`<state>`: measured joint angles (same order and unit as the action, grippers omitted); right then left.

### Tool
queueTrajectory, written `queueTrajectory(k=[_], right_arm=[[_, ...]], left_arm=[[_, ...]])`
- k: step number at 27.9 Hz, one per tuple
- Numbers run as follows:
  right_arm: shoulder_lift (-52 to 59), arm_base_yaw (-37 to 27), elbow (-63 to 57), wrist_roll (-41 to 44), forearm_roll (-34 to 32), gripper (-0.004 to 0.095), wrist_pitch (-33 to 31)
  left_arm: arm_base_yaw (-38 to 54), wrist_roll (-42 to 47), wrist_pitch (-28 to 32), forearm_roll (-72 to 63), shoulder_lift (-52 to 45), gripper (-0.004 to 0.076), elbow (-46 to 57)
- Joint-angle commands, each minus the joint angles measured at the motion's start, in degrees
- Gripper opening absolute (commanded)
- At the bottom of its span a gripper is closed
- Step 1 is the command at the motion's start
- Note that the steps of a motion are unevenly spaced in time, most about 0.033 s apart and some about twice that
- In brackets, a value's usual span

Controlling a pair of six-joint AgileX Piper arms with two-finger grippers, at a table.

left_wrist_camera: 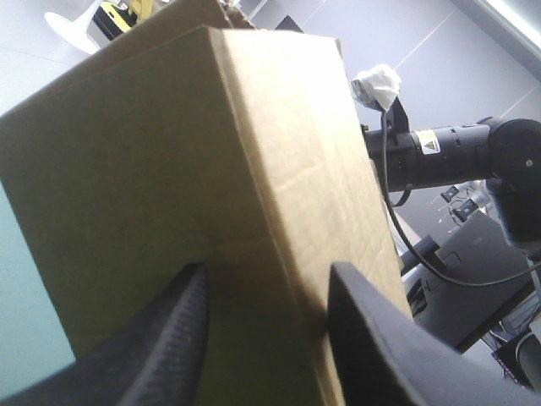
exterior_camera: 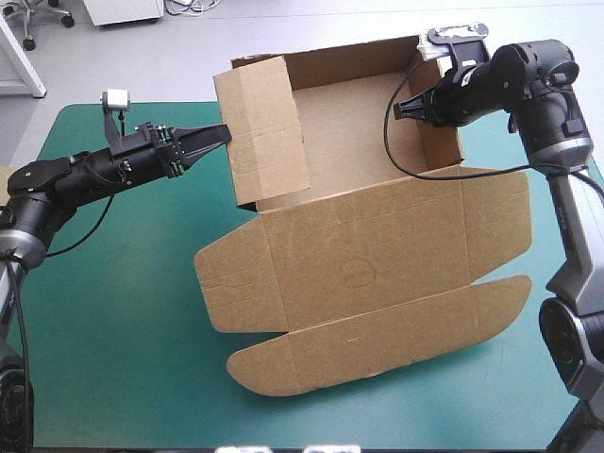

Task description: Fold the box

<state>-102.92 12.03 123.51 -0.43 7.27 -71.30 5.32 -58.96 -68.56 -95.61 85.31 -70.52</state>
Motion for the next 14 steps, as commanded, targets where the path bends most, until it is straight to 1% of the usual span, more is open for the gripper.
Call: queueTrajectory(k=[1,2,4,6,11,14], right_arm=[[3.0,-0.4,1.8,0.4,1.9,-0.0019,-0.3],[3.0,-0.4,1.8,0.4,2.1,-0.0019,-0.3],[3.0,-0.4,1.8,0.9,2.1,-0.0019,-0.3],[3.0,-0.4,1.8,1.9,2.1,-0.0018,-0.3],[2.9,-0.1,1.8,3.3,2.1,-0.0014,-0.3],[2.9,0.4,1.8,3.9,0.6,-0.0014,-0.3]], left_arm=[[-0.3,0.2,-3.4,-7.6,-2.2,0.037,-2.0],[-0.4,1.1,-2.2,-6.6,-2.2,0.0407,-2.0],[-0.7,1.6,-1.2,-5.6,-2.2,0.0422,-2.1],[-1.5,2.3,0.8,-2.5,-2.2,0.0421,-3.1],[-6.0,8.7,9.8,9.4,-2.2,0.0421,-7.5],[-8.4,12.2,13.3,13.8,-2.2,0.0421,-9.9]])
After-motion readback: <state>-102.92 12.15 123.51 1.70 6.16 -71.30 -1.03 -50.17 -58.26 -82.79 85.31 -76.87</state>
